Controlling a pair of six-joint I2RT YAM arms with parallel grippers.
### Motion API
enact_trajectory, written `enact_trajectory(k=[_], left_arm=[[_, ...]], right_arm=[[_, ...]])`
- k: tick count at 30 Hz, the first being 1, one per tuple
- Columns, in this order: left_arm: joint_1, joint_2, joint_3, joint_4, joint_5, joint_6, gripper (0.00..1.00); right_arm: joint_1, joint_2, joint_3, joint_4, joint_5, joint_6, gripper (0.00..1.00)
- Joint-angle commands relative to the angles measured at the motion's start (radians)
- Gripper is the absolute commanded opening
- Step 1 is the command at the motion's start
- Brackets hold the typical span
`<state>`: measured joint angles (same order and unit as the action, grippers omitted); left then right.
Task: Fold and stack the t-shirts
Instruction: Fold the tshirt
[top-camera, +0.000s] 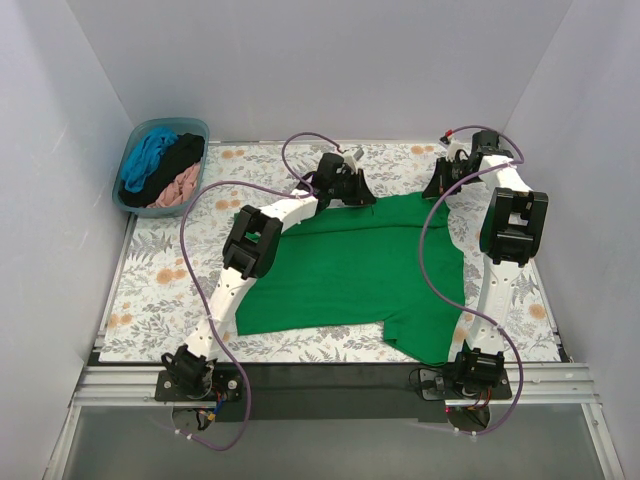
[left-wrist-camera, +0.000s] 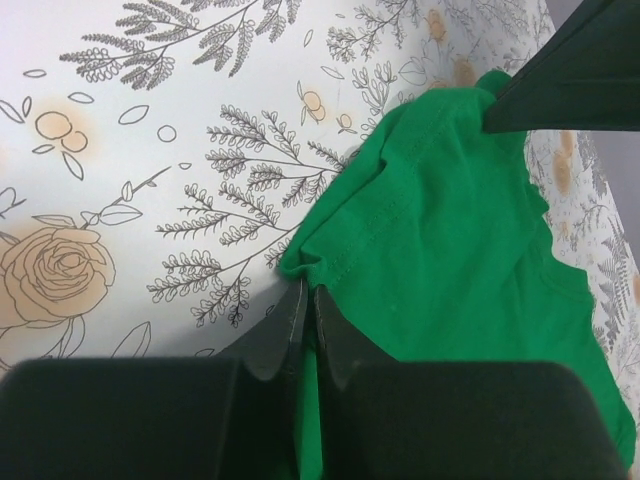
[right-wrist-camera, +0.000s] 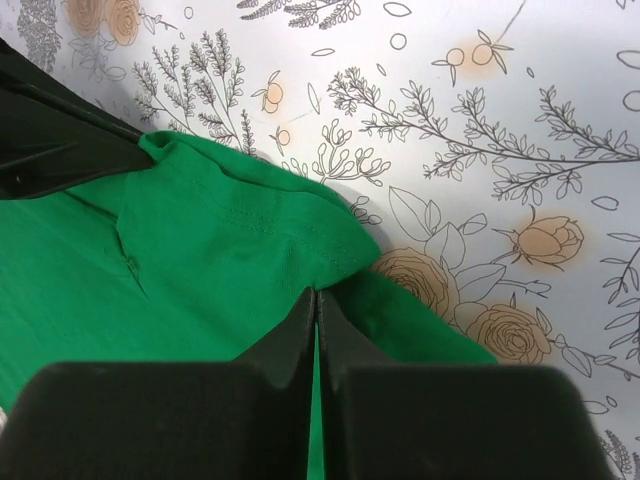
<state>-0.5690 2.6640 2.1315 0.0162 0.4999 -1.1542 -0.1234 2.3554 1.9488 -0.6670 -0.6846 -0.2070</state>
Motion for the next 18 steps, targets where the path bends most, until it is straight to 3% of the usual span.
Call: enact_trajectory(k=[1,11,18], left_arm=[[-0.003,-0.076,-0.014,0.019,0.017,0.065,0.00],[-0.003,-0.335,-0.370,0.154,0.130,0.151,0.00],[-0.003,-0.383,-0.447,0.188,0.137,0.177,0.00]], right_arm=[[0.002,-0.070,0.022,0.021,-0.041,-0.002,0.01],[0.001,-0.203,-0.137,0.017,-0.049,-0.097,0.01],[-0.004,-0.275,-0.229,0.012,-0.032,-0.150,0.01]])
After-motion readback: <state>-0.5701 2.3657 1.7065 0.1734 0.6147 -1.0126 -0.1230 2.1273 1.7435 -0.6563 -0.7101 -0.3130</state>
